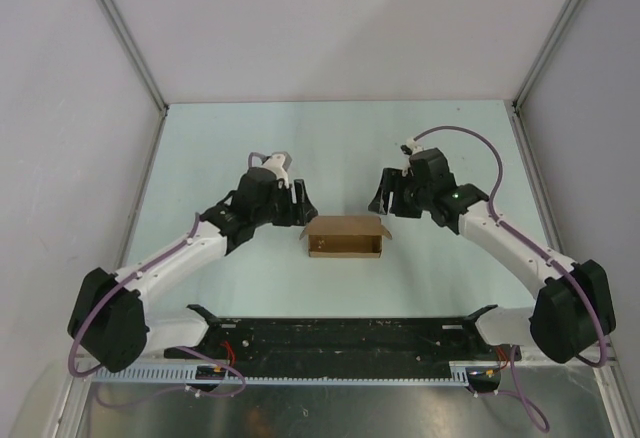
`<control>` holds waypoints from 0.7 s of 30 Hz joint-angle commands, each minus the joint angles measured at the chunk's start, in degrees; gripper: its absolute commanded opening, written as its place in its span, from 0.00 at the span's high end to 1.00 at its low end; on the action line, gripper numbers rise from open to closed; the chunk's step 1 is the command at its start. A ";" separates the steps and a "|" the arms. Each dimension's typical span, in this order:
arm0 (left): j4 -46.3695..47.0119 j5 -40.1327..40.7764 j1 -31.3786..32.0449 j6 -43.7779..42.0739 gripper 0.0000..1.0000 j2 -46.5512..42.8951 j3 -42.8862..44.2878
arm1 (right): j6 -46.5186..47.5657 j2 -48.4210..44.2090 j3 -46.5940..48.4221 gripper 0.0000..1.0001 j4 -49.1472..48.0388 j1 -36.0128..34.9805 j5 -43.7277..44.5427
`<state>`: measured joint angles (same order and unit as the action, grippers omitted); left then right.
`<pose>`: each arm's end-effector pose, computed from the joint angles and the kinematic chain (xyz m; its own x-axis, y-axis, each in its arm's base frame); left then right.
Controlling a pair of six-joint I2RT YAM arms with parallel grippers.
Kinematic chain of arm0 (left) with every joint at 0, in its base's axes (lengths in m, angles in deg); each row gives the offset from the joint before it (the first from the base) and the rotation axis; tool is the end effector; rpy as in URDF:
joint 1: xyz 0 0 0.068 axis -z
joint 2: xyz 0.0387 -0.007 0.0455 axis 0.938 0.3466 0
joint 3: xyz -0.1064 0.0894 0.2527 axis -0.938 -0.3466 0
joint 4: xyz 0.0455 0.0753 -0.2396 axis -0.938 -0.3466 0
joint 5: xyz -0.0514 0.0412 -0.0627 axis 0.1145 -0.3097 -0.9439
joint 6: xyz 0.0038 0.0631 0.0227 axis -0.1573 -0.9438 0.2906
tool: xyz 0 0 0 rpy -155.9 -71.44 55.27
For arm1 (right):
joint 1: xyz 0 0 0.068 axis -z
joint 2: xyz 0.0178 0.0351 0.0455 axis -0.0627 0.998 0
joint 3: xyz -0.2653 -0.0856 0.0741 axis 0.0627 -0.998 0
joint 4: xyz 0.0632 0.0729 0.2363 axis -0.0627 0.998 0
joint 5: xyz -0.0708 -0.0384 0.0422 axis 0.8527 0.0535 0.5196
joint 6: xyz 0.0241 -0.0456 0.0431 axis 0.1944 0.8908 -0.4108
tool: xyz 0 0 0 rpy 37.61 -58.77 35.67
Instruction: Fold the paper box
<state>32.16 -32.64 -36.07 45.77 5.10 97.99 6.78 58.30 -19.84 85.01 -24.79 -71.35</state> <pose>0.2206 -0.1518 0.2589 -0.7147 -0.0965 -0.6928 0.2981 0.8540 -0.4264 0.2425 0.1417 0.2800 -0.7925 0.1000 -0.6016 -0.2368 0.8586 0.4546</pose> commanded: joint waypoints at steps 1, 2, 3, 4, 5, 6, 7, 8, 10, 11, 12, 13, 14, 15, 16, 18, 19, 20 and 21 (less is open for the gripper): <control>4.78 -2.30 0.63 1.08 0.30 1.01 -1.57 | -1.90 1.58 -0.99 0.35 -1.01 -0.71 2.53; 5.13 -2.47 0.72 1.08 0.30 1.63 -1.75 | -1.72 1.85 -1.17 0.35 -0.92 -0.88 2.62; 5.40 -2.47 0.80 1.08 0.30 1.81 -2.27 | -1.72 2.29 -1.60 0.36 -0.92 -0.89 2.62; 5.49 -2.47 1.07 1.08 0.31 1.98 -2.54 | -1.72 2.38 -1.78 0.36 -0.92 -0.89 2.53; 5.83 -2.56 1.16 1.08 0.31 2.24 -2.80 | -1.55 2.47 -2.13 0.36 -1.01 -1.06 2.62; 6.10 -2.56 1.33 1.17 0.31 2.51 -3.41 | -1.63 2.38 -2.40 0.36 -1.18 -1.06 2.62; 6.28 -2.65 1.51 1.17 0.32 2.60 -3.68 | -1.63 2.38 -3.01 0.37 -1.44 -1.15 2.70; 6.63 -2.74 1.68 1.17 0.31 2.60 -3.94 | -1.81 2.47 -3.36 0.37 -1.53 -1.24 2.88; 6.89 -2.47 2.03 1.08 0.32 2.78 -4.73 | -1.72 2.55 -3.89 0.37 -1.53 -1.24 2.88; 7.07 -2.39 2.30 1.17 0.32 2.77 -5.00 | -1.72 2.55 -4.07 0.37 -1.53 -1.32 3.14; 7.16 -2.30 2.30 1.26 0.32 2.86 -5.52 | -1.63 2.55 -4.24 0.37 -1.53 -1.33 3.14; 7.24 -2.12 2.47 1.17 0.32 2.86 -5.79 | -1.63 2.55 -4.33 0.37 -1.53 -1.41 3.23; 7.51 -2.12 2.56 1.35 0.32 2.86 -6.31 | -1.63 2.38 -4.59 0.37 -1.45 -1.59 3.32; 7.60 -2.03 2.65 1.44 0.32 2.86 -6.58 | -1.46 2.38 -4.86 0.37 -1.53 -1.68 3.32; 7.68 -1.95 2.91 1.44 0.32 2.86 -6.76 | -1.46 2.29 -5.21 0.37 -1.45 -1.76 3.58; 8.03 -1.68 3.26 1.44 0.32 2.95 -7.37 | -1.46 2.29 -5.65 0.37 -1.53 -1.94 3.85; 8.04 -1.42 3.35 1.44 0.32 2.95 -7.55 | -1.37 2.29 -5.82 0.37 -1.62 -1.94 3.93; 8.04 -1.33 3.53 1.52 0.32 3.04 -7.98 | -1.37 2.20 -6.09 0.37 -1.53 -2.12 3.93; 8.04 -1.16 3.62 1.52 0.32 2.95 -8.16 | -1.37 2.20 -6.35 0.37 -1.62 -2.12 4.02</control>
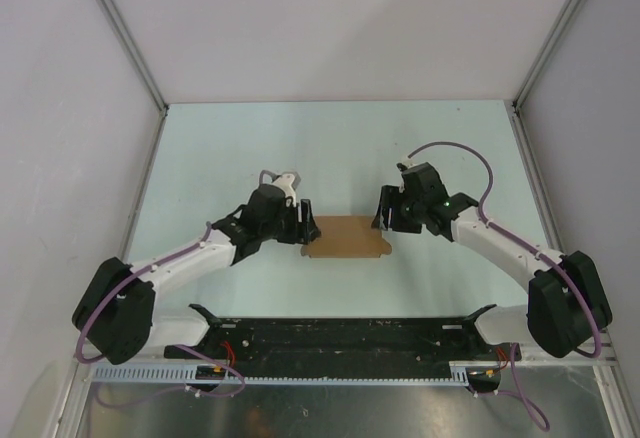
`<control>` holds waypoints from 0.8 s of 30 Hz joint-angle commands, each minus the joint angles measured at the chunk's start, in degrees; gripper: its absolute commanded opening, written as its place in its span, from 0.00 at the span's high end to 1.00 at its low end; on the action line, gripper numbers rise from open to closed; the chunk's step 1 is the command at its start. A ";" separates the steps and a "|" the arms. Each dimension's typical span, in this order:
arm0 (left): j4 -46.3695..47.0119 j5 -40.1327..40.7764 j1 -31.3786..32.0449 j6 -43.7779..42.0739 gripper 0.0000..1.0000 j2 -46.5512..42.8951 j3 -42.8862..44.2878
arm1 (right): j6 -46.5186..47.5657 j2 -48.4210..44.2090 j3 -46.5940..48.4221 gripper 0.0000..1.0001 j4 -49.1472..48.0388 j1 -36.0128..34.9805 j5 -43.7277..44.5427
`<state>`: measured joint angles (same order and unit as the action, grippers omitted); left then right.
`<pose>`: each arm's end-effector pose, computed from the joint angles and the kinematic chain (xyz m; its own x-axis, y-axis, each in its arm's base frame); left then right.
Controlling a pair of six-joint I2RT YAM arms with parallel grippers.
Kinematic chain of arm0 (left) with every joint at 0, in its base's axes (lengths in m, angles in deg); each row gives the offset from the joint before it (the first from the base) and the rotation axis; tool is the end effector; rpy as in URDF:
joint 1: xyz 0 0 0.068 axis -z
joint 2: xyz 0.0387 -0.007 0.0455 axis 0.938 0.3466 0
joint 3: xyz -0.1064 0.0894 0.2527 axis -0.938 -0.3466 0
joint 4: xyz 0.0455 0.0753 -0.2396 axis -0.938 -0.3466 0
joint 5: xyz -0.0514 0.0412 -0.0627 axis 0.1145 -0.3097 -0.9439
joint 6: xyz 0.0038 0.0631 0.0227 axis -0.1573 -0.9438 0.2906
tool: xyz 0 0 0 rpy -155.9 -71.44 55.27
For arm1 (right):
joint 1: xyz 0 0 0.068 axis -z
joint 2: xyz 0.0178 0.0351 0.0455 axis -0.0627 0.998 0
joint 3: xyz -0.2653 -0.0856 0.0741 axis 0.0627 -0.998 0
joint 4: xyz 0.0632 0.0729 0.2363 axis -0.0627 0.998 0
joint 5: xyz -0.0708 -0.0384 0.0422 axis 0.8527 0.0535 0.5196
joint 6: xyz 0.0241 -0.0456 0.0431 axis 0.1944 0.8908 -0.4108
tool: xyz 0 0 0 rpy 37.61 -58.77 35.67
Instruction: Fold the paper box
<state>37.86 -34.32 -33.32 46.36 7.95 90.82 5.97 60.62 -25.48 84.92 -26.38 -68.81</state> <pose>0.2090 -0.1611 0.2145 -0.7704 -0.0334 -0.6367 0.3199 0.8436 -0.4313 0.2343 0.1433 0.2368 -0.8536 0.0620 -0.5172 -0.1776 0.8988 0.4009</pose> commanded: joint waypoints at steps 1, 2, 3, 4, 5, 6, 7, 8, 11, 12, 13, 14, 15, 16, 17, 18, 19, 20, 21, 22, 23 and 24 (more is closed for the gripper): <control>2.42 0.70 0.95 1.02 0.32 0.11 -1.17 | -0.65 -0.20 -0.98 0.37 -1.62 -0.52 1.57; 2.51 0.79 1.04 0.94 0.32 0.20 -1.43 | -0.56 -0.29 -1.33 0.37 -1.71 -0.61 1.58; 2.51 0.97 1.13 1.02 0.32 0.20 -1.61 | -0.47 -0.38 -1.50 0.37 -1.71 -0.70 1.84; 2.51 1.14 1.13 1.02 0.32 0.37 -1.78 | -0.47 -0.38 -1.68 0.37 -1.71 -0.70 2.10; 2.59 1.23 1.13 0.94 0.32 0.55 -1.79 | -0.38 -0.38 -1.94 0.37 -1.71 -0.70 2.28; 2.59 1.23 1.21 0.85 0.33 0.64 -1.87 | -0.30 -0.29 -2.03 0.37 -1.71 -0.78 2.54; 2.59 1.32 1.30 0.76 0.33 0.90 -1.87 | -0.21 -0.38 -2.21 0.37 -1.71 -0.70 2.63; 2.59 1.49 1.48 0.76 0.33 1.16 -1.87 | -0.21 -0.29 -2.56 0.37 -1.71 -0.70 2.80; 2.59 2.02 1.74 0.32 0.33 2.13 -1.96 | 0.05 -0.12 -2.82 0.37 -1.80 -0.78 3.33; 2.59 2.11 1.92 0.23 0.33 2.30 -1.96 | 0.14 0.06 -2.91 0.37 -1.80 -0.78 3.51; 2.51 2.37 1.92 0.14 0.33 2.57 -2.05 | 0.14 0.06 -3.00 0.37 -1.80 -0.87 3.60; 2.59 2.72 2.18 0.06 0.33 3.09 -2.14 | 0.32 0.24 -2.91 0.37 -1.80 -0.87 3.68; 2.68 2.90 2.27 -0.12 0.33 3.36 -2.22 | 0.32 0.41 -3.00 0.37 -1.80 -0.87 3.95; 2.60 3.08 2.36 -0.21 0.34 3.62 -2.31 | 0.41 0.59 -3.09 0.37 -1.71 -0.96 4.12; 2.59 3.43 2.53 -0.30 0.34 3.89 -2.40 | 0.58 0.68 -3.17 0.37 -1.71 -0.96 4.30; 2.59 3.60 2.62 -0.30 0.34 4.24 -2.49 | 0.67 0.94 -3.18 0.37 -1.62 -1.05 4.56; 2.59 3.78 2.71 -0.38 0.34 4.33 -2.49 | 0.76 1.03 -3.18 0.37 -1.54 -1.14 4.74; 2.59 3.95 2.88 -0.38 0.34 4.41 -2.66 | 0.93 1.12 -3.18 0.37 -1.36 -1.48 5.17; 2.59 4.22 2.97 -0.56 0.34 4.76 -2.66 | 1.02 1.20 -3.09 0.37 -1.27 -1.49 5.79; 2.59 4.31 3.06 -0.56 0.34 4.94 -2.75 | 1.11 1.47 -3.17 0.37 -1.18 -1.66 6.05; 2.59 4.39 3.15 -0.73 0.34 5.20 -2.67 | 1.28 1.64 -3.09 0.37 -1.01 -2.01 6.41; 2.59 4.66 3.24 -0.74 0.34 5.55 -2.75 | 1.37 1.73 -3.17 0.37 -0.92 -2.19 7.11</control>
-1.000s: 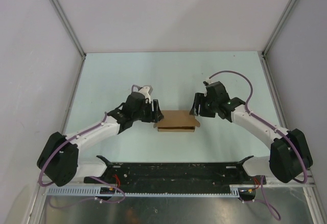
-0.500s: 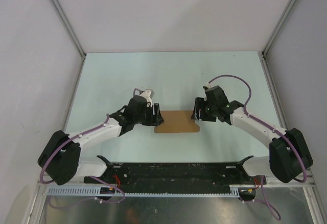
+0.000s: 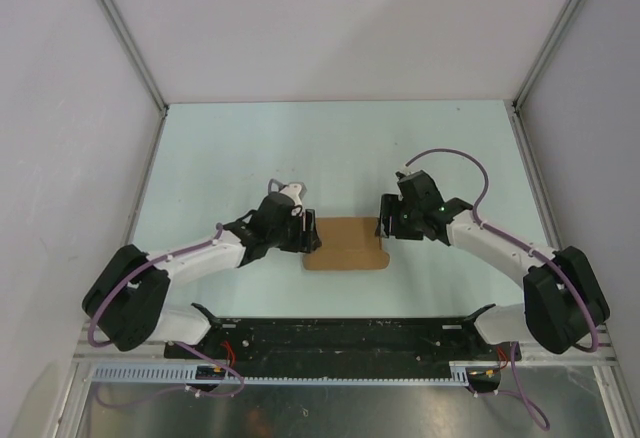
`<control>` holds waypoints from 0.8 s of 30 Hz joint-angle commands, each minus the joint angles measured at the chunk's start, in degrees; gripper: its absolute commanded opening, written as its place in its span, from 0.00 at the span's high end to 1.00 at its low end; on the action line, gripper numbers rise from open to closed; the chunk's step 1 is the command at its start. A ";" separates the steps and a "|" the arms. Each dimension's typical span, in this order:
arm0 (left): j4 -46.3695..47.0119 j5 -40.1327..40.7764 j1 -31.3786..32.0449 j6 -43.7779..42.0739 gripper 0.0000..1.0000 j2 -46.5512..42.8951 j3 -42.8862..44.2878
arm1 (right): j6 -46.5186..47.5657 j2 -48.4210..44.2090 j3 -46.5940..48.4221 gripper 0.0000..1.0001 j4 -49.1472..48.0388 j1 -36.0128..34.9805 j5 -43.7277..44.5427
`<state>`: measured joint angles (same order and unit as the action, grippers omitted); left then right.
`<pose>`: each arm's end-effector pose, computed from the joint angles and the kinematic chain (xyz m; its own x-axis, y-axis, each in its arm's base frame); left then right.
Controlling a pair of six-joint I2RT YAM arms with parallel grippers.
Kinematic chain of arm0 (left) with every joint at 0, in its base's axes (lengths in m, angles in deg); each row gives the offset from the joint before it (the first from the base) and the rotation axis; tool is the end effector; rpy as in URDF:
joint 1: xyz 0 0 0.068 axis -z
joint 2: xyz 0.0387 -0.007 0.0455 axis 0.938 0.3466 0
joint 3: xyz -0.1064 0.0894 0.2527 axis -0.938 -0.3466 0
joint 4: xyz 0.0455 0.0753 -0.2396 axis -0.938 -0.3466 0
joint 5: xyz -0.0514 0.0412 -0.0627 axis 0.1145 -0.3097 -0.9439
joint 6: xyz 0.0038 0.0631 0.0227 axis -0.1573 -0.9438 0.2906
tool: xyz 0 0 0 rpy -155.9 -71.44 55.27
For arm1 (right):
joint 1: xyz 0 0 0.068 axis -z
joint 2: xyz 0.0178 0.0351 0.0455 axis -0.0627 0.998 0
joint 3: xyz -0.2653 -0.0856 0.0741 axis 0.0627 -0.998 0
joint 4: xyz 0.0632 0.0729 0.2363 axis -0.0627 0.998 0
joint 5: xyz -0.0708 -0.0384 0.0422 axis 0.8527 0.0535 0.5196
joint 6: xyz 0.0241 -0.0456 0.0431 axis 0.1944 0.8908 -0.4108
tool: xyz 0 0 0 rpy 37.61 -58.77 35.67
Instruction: Fold the paper box
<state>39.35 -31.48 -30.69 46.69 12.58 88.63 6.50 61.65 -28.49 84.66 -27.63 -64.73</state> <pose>0.2048 -0.1699 0.1848 -0.8049 0.0204 -0.5931 0.3019 0.8745 -0.3796 0.2283 0.1422 0.2157 -0.8655 0.0313 -0.5000 -0.1546 0.9326 0.3261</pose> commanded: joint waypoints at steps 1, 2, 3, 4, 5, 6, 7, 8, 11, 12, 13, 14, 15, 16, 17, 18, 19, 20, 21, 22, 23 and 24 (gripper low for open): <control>1.11 1.91 0.61 -1.06 0.34 1.10 -0.57 | 1.02 1.14 -0.16 0.37 -0.22 -1.03 3.37; 1.11 1.82 0.70 -1.15 0.34 1.19 -0.48 | 1.11 1.32 -0.16 0.37 -0.04 -1.38 4.94; 1.11 1.99 0.79 -1.15 0.34 1.45 -0.57 | 1.29 1.49 -0.07 0.37 0.13 -1.65 5.48; 1.11 1.99 0.88 -1.15 0.34 1.54 -0.57 | 1.38 1.93 -0.16 0.37 0.48 -1.82 6.01; 1.11 2.08 0.88 -1.15 0.34 1.63 -0.48 | 1.46 2.02 -0.16 0.37 0.66 -2.17 6.88; 1.11 2.17 0.96 -1.15 0.34 1.80 -0.48 | 1.64 2.20 -0.16 0.37 0.75 -2.26 7.24; 1.11 2.17 1.05 -1.15 0.35 1.89 -0.39 | 1.64 2.37 -0.16 0.37 0.84 -2.44 7.59; 1.11 2.17 1.14 -1.15 0.35 1.89 -0.39 | 1.64 2.72 -0.16 0.37 0.84 -2.53 7.94; 1.11 2.35 1.32 -1.15 0.35 1.89 -0.39 | 1.64 3.43 -0.16 0.37 0.93 -2.88 8.91; 1.11 2.35 1.32 -1.24 0.35 1.89 -0.39 | 1.64 3.52 -0.16 0.37 0.84 -2.97 9.00; 1.11 2.35 1.40 -1.24 0.35 1.72 -0.39 | 1.73 3.78 -0.16 0.37 0.75 -3.05 9.00; 1.02 2.43 1.40 -1.24 0.35 1.72 -0.48 | 1.73 3.87 -0.16 0.37 0.75 -3.14 9.09; 1.11 2.43 1.40 -1.24 0.35 1.72 -0.48 | 1.73 3.87 -0.16 0.37 0.66 -3.14 9.09; 1.20 2.61 1.40 -1.33 0.35 1.54 -0.57 | 1.64 3.87 -0.07 0.37 0.57 -3.23 9.18; 1.11 2.61 1.40 -1.33 0.35 1.45 -0.57 | 1.64 3.78 -0.16 0.37 0.49 -3.23 9.18; 1.20 2.61 1.40 -1.33 0.35 1.36 -0.57 | 1.64 3.61 -0.16 0.37 0.57 -3.32 9.09; 1.11 2.61 1.40 -1.33 0.35 1.28 -0.65 | 1.64 3.52 -0.16 0.37 0.66 -3.23 9.09; 1.02 2.61 1.40 -1.50 0.35 1.10 -0.65 | 1.64 3.26 -0.16 0.37 0.75 -3.23 9.18; 1.02 2.61 1.40 -1.42 0.35 0.84 -0.74 | 1.55 2.64 -0.07 0.37 0.92 -3.23 9.09; 1.02 2.61 1.40 -1.68 0.35 0.49 -0.74 | 1.64 1.94 -0.16 0.37 0.93 -3.23 8.83; 0.93 2.87 1.40 -1.77 0.35 -0.47 -0.74 | 1.64 1.15 -0.07 0.37 0.93 -3.23 8.56; 0.85 2.96 1.40 -1.85 0.35 -1.35 -0.74 | 1.73 -0.60 -0.16 0.36 0.93 -3.23 8.21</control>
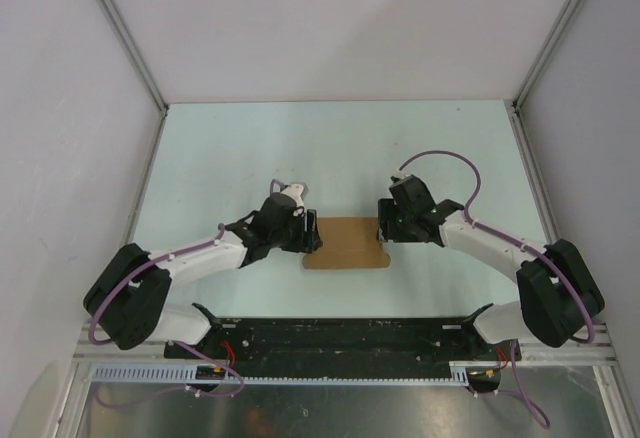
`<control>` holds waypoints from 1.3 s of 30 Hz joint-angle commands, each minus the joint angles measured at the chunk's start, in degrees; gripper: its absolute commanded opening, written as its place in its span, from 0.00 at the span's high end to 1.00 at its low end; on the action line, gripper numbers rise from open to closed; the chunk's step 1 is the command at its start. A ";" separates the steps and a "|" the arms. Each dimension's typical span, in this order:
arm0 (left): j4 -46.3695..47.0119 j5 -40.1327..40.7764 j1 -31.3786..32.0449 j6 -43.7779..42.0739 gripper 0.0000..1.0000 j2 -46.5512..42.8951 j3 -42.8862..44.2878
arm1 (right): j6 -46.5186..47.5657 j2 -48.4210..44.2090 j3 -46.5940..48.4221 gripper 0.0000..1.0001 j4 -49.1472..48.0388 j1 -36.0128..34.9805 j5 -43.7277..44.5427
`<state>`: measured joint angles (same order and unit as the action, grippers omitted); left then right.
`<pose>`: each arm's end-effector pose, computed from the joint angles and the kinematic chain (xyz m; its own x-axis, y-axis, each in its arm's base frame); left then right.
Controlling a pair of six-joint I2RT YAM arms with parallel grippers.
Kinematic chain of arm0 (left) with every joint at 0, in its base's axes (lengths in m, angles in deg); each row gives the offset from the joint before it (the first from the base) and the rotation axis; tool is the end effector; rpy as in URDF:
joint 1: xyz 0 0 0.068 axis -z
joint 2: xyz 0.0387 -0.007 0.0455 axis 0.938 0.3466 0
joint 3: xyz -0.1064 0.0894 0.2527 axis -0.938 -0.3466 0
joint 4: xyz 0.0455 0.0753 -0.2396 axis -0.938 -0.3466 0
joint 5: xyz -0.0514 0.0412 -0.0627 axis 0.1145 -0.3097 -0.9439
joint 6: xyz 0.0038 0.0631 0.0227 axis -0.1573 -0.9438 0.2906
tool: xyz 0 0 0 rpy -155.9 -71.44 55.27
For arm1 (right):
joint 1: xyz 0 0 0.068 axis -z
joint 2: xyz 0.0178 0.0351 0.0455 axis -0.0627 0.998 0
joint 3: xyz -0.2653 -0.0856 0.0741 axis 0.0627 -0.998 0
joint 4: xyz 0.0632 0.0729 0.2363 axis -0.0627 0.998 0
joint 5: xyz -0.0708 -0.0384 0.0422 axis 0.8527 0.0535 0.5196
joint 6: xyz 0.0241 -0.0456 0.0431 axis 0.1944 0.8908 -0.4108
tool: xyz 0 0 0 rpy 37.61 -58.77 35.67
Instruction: Fold the paper box
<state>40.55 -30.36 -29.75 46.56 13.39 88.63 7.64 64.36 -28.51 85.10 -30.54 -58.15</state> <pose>0.2049 -0.1743 0.1831 -0.7957 0.0283 -0.6050 0.3113 0.8760 -0.3684 0.2272 0.1506 0.2031 -0.8602 -0.0298 -0.5092 -0.1587 0.9643 0.2118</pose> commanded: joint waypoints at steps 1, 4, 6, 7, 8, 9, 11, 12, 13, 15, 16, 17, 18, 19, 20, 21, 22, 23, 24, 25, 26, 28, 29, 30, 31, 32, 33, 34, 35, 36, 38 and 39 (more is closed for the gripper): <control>-0.71 1.85 0.46 -1.72 0.35 -2.87 -0.74 | 0.68 -4.28 -0.05 0.36 0.49 -0.32 0.67; -1.67 1.85 0.46 -1.38 0.34 -6.29 -0.74 | 1.21 -8.58 -0.14 0.35 0.66 -0.32 -0.56; -1.85 3.41 0.46 -0.32 0.33 -9.62 -2.31 | 1.38 -10.52 -0.14 0.34 1.54 -0.32 -0.91; -1.94 3.69 0.46 0.99 0.32 -11.03 -3.19 | 1.21 -12.10 -0.14 0.34 2.06 -0.32 -0.92; -1.85 3.87 0.46 1.70 0.32 -12.35 -4.16 | 1.12 -12.72 -0.14 0.34 2.77 -0.32 -1.00; -1.94 4.04 0.46 2.14 0.32 -13.67 -5.91 | 0.68 -13.25 -0.22 0.33 4.08 -0.32 -1.18; -1.94 3.96 0.46 3.11 0.30 -18.06 -7.50 | -0.20 -15.35 -1.71 0.32 4.36 -0.41 -2.49; -1.94 3.69 0.46 3.81 0.29 -19.73 -8.99 | -0.90 -16.15 -2.42 0.32 3.75 -0.76 -3.20; -1.77 3.00 0.55 5.47 0.29 -22.36 -9.70 | -2.56 -16.94 -3.55 0.32 3.13 -0.85 -5.81; -1.50 2.46 0.90 6.71 0.28 -24.48 -11.28 | -4.23 -18.87 -6.45 0.31 1.20 -1.64 -7.24; -1.33 2.46 1.51 7.06 0.27 -25.19 -11.64 | -5.63 -19.32 -7.25 0.30 0.67 -1.90 -7.85; -1.24 2.46 1.78 7.24 0.27 -25.98 -11.90 | -6.43 -19.93 -8.13 0.30 0.05 -2.08 -7.95; -1.24 2.46 2.04 7.24 0.27 -25.99 -12.25 | -6.87 -20.81 -9.88 0.29 -1.26 -2.26 -8.04; -0.98 2.46 2.48 7.42 0.27 -25.90 -12.34 | -7.40 -21.16 -10.50 0.28 -1.88 -2.69 -8.12; -0.71 0.98 2.83 7.42 0.26 -25.29 -12.34 | -8.02 -21.51 -11.20 0.28 -2.58 -2.78 -8.30; -0.53 0.88 3.62 7.33 0.26 -24.94 -12.26 | -8.20 -21.87 -11.91 0.26 -3.55 -2.96 -8.47; 0.16 0.88 3.98 7.16 0.25 -24.50 -12.26 | -8.28 -21.87 -12.18 0.26 -3.82 -3.13 -8.56; 0.69 0.97 4.41 7.07 0.25 -23.62 -12.08 | -8.29 -21.78 -12.27 0.25 -3.91 -3.22 -8.56; 1.05 1.05 5.20 6.98 0.25 -23.27 -11.99 | -8.29 -21.52 -12.27 0.25 -3.91 -3.40 -8.39; 2.09 0.97 5.47 7.06 0.25 -22.92 -11.99 | -8.29 -21.43 -12.35 0.25 -3.91 -3.40 -8.21; 2.54 0.88 5.74 7.24 0.24 -22.30 -11.99 | -8.29 -21.26 -12.35 0.25 -3.91 -3.49 -8.21; 4.46 0.70 6.35 7.59 0.24 -20.90 -12.34 | -8.20 -20.73 -12.62 0.25 -4.52 -3.66 -8.56; 5.00 0.62 6.53 7.77 0.24 -20.46 -12.43 | -8.20 -20.55 -12.70 0.25 -4.87 -3.84 -8.56; 5.53 0.35 6.62 7.94 0.24 -19.58 -12.87 | -8.20 -20.38 -12.88 0.25 -5.40 -3.93 -8.65; 6.75 0.09 6.70 8.47 0.24 -19.22 -13.05 | -8.11 -19.77 -13.06 0.25 -5.75 -3.84 -8.65; 7.28 -0.17 6.62 8.65 0.24 -18.87 -13.31 | -8.02 -19.50 -13.32 0.25 -6.01 -4.01 -8.74; 7.72 -0.18 6.79 8.73 0.25 -18.43 -13.40 | -7.76 -19.15 -13.41 0.26 -6.63 -4.01 -8.57; 8.08 -0.18 6.88 8.91 0.25 -17.82 -13.40 | -7.67 -18.97 -13.50 0.27 -7.07 -4.01 -8.56; 8.25 -0.09 6.97 9.00 0.25 -17.47 -13.49 | -7.50 -18.62 -14.11 0.28 -7.68 -4.10 -8.48; 8.34 0.00 7.06 8.83 0.25 -17.20 -13.31 | -7.41 -18.62 -14.37 0.28 -8.56 -4.28 -8.39; 8.43 0.00 7.06 8.47 0.25 -16.59 -13.14 | -7.15 -18.27 -14.64 0.29 -8.92 -4.45 -7.51; 8.43 0.17 7.06 8.38 0.25 -16.41 -13.05 | -7.14 -18.18 -14.73 0.29 -9.09 -4.54 -7.25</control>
<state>45.77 -30.02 -23.13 54.32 -3.62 75.63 0.20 45.74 -42.74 79.46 -34.52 -66.65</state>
